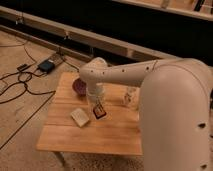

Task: Place the eraser on the white sponge

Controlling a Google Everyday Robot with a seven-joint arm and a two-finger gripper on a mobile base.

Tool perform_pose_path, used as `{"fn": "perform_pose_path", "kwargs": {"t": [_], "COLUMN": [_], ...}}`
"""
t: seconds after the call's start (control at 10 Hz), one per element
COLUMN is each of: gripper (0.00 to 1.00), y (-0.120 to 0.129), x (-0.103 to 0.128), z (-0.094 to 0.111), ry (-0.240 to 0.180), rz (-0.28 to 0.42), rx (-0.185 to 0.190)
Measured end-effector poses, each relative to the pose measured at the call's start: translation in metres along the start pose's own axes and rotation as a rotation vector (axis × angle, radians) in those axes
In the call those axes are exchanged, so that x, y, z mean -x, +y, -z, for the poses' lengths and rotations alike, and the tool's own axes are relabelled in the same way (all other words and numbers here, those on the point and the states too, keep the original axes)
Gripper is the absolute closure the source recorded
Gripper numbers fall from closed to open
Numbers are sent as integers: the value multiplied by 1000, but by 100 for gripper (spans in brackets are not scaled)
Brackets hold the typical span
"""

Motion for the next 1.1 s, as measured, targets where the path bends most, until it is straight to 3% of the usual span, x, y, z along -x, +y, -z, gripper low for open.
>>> {"fn": "perform_pose_path", "kwargs": {"t": [0.4, 1.1], "gripper": [100, 100], "y": [36, 65], "x": [17, 35], "z": [-13, -45], "ry": [2, 13], "rz": [96, 190], "rx": [22, 68]}}
